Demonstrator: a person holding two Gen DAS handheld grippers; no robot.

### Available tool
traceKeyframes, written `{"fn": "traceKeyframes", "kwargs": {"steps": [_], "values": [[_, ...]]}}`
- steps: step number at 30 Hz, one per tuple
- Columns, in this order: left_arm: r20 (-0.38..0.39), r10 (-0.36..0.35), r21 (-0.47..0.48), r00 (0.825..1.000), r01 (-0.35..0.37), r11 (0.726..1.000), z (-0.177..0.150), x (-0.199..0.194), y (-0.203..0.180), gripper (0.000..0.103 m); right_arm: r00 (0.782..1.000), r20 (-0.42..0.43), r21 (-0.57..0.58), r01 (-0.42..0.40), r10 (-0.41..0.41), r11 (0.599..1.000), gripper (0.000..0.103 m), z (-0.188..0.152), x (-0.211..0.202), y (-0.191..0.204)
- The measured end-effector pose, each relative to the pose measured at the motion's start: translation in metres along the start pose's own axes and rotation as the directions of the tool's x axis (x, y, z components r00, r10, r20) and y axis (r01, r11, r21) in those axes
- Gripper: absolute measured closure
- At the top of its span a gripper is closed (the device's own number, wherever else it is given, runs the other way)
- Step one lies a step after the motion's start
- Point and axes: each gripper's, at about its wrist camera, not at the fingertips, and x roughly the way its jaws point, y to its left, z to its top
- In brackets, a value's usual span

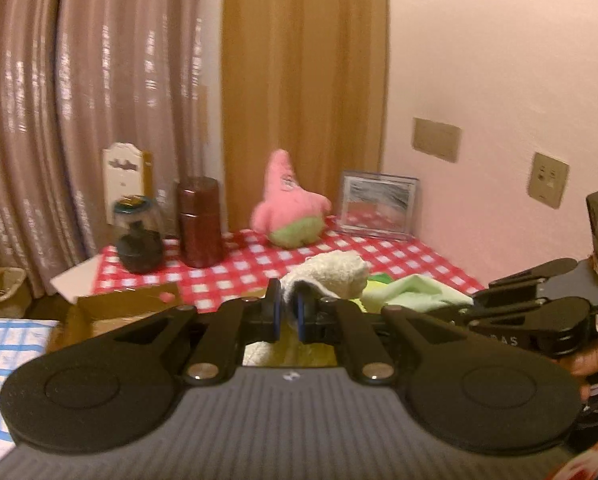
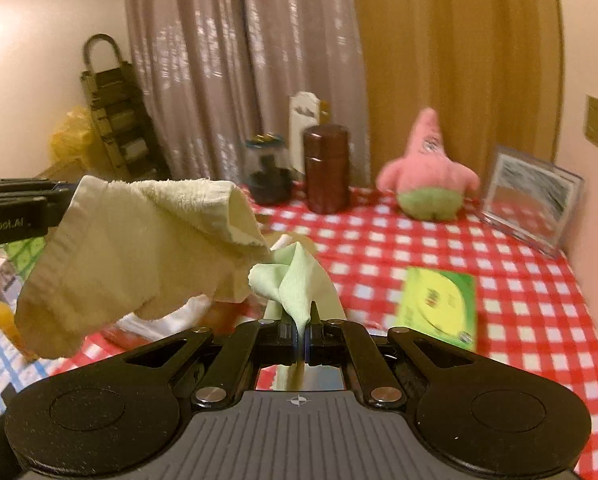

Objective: Organize soft objects
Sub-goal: 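Lift and carry the cream towel and green cloth over the cardboard box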

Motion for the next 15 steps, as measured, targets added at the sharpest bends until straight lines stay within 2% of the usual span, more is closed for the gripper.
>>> {"fn": "traceKeyframes", "kwargs": {"steps": [9,15], "values": [[-0.032,0.147,-0.025,0.989,-0.148,0.989,0.006,-0.015,0.075,0.096,0.993,-0.022,-0.027,-0.114,0.113,0.993,0.1,0.028,0.045,0.056],[-0.064,0.188,-0.061,0.98,-0.191,0.98,0.002,0.002,0.124,0.096,0.984,-0.054,-0.007,-0.171,0.17,0.985,0.1,0.046,0.093,0.08]]}}
